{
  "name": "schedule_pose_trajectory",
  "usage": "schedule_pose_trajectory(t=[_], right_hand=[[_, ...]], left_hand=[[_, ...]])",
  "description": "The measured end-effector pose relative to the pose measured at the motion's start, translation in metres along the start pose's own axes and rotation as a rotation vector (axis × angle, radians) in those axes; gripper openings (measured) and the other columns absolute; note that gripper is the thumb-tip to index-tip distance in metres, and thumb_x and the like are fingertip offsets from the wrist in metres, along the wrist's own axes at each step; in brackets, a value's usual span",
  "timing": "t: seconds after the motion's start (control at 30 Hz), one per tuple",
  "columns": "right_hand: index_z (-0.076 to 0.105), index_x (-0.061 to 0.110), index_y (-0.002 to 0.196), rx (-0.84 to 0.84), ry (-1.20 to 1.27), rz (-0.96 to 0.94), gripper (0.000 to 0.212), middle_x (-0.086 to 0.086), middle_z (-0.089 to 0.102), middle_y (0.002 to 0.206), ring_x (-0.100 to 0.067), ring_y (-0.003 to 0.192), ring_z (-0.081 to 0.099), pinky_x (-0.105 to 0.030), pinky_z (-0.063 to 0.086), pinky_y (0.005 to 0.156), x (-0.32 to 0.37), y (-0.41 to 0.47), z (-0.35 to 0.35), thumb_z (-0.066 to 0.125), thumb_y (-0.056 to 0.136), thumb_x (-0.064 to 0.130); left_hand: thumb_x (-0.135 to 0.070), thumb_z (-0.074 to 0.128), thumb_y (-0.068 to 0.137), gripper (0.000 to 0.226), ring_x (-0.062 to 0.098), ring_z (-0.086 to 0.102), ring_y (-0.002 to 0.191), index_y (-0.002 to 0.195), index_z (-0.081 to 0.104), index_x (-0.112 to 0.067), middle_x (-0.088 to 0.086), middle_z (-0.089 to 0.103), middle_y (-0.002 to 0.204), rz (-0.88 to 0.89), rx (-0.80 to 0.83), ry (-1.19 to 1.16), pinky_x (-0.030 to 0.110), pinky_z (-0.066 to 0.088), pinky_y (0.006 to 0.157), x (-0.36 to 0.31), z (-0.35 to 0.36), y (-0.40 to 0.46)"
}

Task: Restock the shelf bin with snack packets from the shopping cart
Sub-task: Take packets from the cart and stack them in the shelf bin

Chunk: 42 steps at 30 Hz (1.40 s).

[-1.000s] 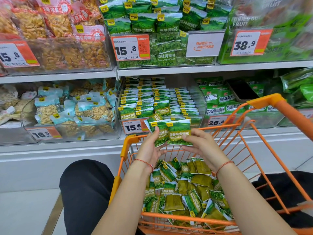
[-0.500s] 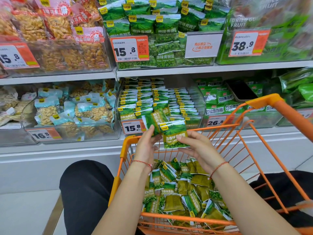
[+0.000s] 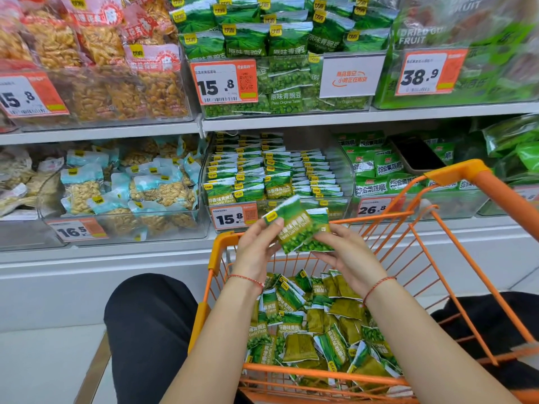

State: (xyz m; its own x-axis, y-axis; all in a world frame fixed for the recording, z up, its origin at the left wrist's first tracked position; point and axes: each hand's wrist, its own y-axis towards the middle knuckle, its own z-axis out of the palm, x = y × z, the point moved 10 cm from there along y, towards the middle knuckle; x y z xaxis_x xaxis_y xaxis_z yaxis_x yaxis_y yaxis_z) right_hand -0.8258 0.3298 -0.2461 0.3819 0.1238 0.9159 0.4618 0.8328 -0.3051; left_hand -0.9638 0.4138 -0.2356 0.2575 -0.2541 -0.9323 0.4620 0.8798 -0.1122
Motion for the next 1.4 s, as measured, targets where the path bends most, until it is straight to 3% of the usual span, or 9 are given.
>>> schedule_pose_trajectory(t=[0.23,0.5,0.63,0.73,0.87,1.0,1.1,1.27,1.4], right_hand=[[0.06,0.012,0.11,0.076,0.17,0.009,0.02,-0.004,0.062,0.102,-0.019,0.092,0.062,-0.027,0.059,0.073,0.004,-0.005,0.011,0.057,0.093,0.022],[0.059,0.015,0.122,0.122,-0.02,-0.052,0.043,0.002,0.062,0.114,-0.016,0.105,0.058,-0.037,0.051,0.092,0.006,-0.011,0.02,0.06,0.087,0.04],[0.049,0.017,0.13,0.056,-0.284,-0.194,0.059,0.009,0.051,0.116,-0.011,0.118,0.044,-0.035,0.041,0.093,0.014,-0.011,0.018,0.073,0.079,0.034],[0.039,0.013,0.14,0.021,-0.265,-0.213,0.072,0.009,0.043,0.116,-0.008,0.114,0.038,-0.038,0.039,0.102,0.014,-0.009,0.015,0.074,0.079,0.028],[0.037,0.013,0.142,-0.033,-0.297,-0.273,0.077,0.006,0.041,0.12,-0.009,0.115,0.038,-0.045,0.037,0.108,0.021,-0.011,0.01,0.075,0.078,0.03],[0.043,0.016,0.138,0.025,-0.338,-0.272,0.087,0.01,0.046,0.127,-0.01,0.119,0.044,-0.041,0.04,0.106,0.027,-0.013,0.017,0.078,0.067,0.052],[0.057,0.018,0.124,0.109,-0.465,-0.252,0.094,0.003,0.062,0.122,-0.015,0.115,0.056,-0.045,0.046,0.101,0.035,-0.004,0.027,0.079,0.048,0.07],[0.058,0.019,0.104,0.193,-0.455,-0.24,0.037,0.012,0.061,0.099,-0.013,0.106,0.057,-0.022,0.045,0.083,0.071,0.022,0.043,0.078,0.074,0.029],[0.022,0.007,0.148,0.068,-0.32,-0.249,0.087,-0.009,0.035,0.147,-0.021,0.135,0.035,-0.031,0.04,0.099,0.092,0.056,0.023,0.074,0.08,0.024]], left_hand=[[-0.022,0.06,0.092,0.007,0.014,0.06,0.089,0.091,0.067,-0.022,-0.005,0.069,0.092,0.007,-0.032,0.086,0.029,0.045,0.081,0.001,-0.003,0.0],[-0.02,0.059,0.093,0.019,0.013,0.047,0.062,0.088,0.06,-0.002,-0.001,0.051,0.066,0.183,0.003,0.311,0.025,0.039,0.062,-0.013,0.007,-0.006],[-0.025,0.06,0.092,0.042,0.012,0.061,0.098,0.132,0.051,-0.019,0.006,0.061,0.113,0.247,-0.017,0.485,0.03,0.051,0.086,-0.016,0.012,-0.008],[-0.029,0.058,0.091,0.042,-0.003,0.056,0.092,0.131,0.045,-0.027,-0.012,0.054,0.11,0.224,-0.031,0.466,0.017,0.05,0.078,-0.016,0.014,-0.01],[-0.048,0.062,0.083,0.066,0.016,0.052,0.119,0.136,0.045,-0.012,0.0,0.053,0.126,0.09,-0.021,0.384,0.042,0.048,0.099,-0.002,0.014,-0.009],[-0.072,0.067,0.065,0.101,0.021,0.049,0.126,0.137,0.046,-0.005,0.012,0.052,0.137,0.062,0.009,0.315,0.045,0.047,0.1,-0.001,0.014,-0.008],[-0.068,0.066,0.068,0.09,0.021,0.053,0.123,0.133,0.052,-0.007,0.01,0.057,0.132,0.092,-0.035,0.361,0.045,0.045,0.102,-0.016,0.012,-0.005],[-0.057,0.048,0.087,0.052,0.014,0.062,0.102,0.108,0.068,-0.013,0.005,0.068,0.106,0.094,0.035,0.479,0.035,0.048,0.095,-0.05,0.024,0.024],[-0.036,0.048,0.097,0.029,0.02,0.056,0.109,0.11,0.067,-0.018,0.005,0.066,0.111,0.365,-0.118,0.977,0.029,0.045,0.087,-0.106,0.014,0.066]])
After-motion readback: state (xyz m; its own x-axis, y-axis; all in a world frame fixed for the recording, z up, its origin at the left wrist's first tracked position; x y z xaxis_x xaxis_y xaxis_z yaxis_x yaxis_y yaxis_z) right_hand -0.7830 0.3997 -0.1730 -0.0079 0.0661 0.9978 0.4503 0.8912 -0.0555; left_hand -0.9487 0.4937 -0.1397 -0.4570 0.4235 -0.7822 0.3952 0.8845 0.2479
